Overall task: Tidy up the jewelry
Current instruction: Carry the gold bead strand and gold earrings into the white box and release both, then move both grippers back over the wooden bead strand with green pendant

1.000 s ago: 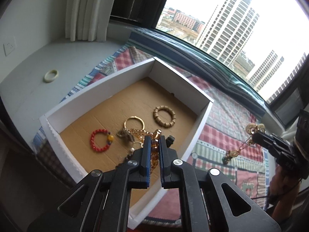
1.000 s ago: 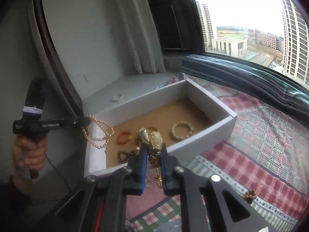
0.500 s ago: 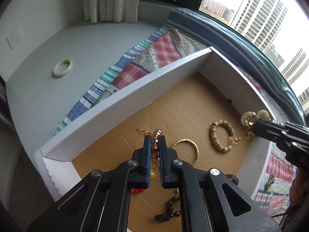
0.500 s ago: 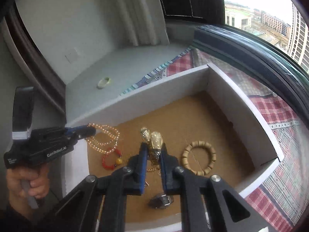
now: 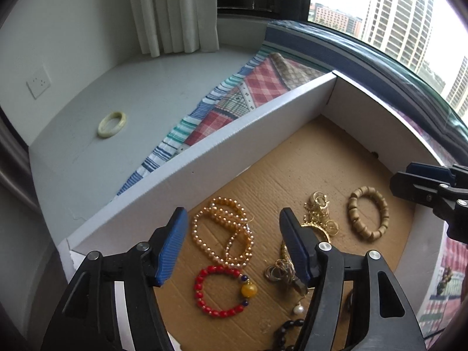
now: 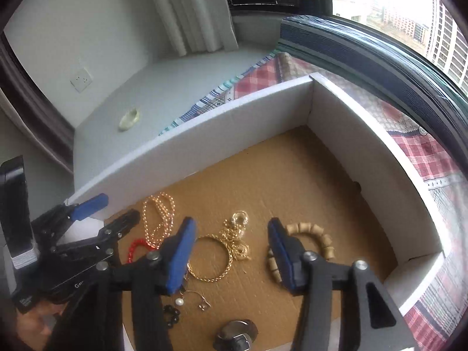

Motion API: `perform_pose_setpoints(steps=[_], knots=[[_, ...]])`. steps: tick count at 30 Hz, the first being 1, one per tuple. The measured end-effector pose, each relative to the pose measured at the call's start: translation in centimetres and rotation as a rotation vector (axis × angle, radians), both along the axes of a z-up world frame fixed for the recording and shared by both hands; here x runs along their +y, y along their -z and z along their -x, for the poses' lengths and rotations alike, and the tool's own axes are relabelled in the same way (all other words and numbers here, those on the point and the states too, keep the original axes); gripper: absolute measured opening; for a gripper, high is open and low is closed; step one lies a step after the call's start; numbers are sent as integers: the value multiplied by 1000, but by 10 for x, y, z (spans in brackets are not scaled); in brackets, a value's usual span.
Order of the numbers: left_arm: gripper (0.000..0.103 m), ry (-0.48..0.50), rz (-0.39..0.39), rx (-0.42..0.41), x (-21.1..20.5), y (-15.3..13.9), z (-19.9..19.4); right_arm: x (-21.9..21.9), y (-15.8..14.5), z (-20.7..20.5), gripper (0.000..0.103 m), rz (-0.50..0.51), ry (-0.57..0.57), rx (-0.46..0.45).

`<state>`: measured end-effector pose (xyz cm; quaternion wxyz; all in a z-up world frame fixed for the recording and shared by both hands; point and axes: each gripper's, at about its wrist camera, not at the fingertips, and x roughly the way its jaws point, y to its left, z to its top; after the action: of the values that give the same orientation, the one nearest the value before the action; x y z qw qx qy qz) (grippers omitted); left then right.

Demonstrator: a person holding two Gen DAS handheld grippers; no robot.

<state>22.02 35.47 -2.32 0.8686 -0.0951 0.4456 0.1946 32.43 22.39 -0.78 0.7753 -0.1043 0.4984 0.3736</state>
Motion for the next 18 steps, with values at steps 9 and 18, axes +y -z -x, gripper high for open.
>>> perform_pose_setpoints(steps=[9, 18], knots=[[70, 71, -22, -77, -46, -39, 37, -50, -30, 37, 55, -37, 18, -110], [77, 248, 63, -115, -123, -48, 97, -209, -61, 74, 55, -109, 169, -190]])
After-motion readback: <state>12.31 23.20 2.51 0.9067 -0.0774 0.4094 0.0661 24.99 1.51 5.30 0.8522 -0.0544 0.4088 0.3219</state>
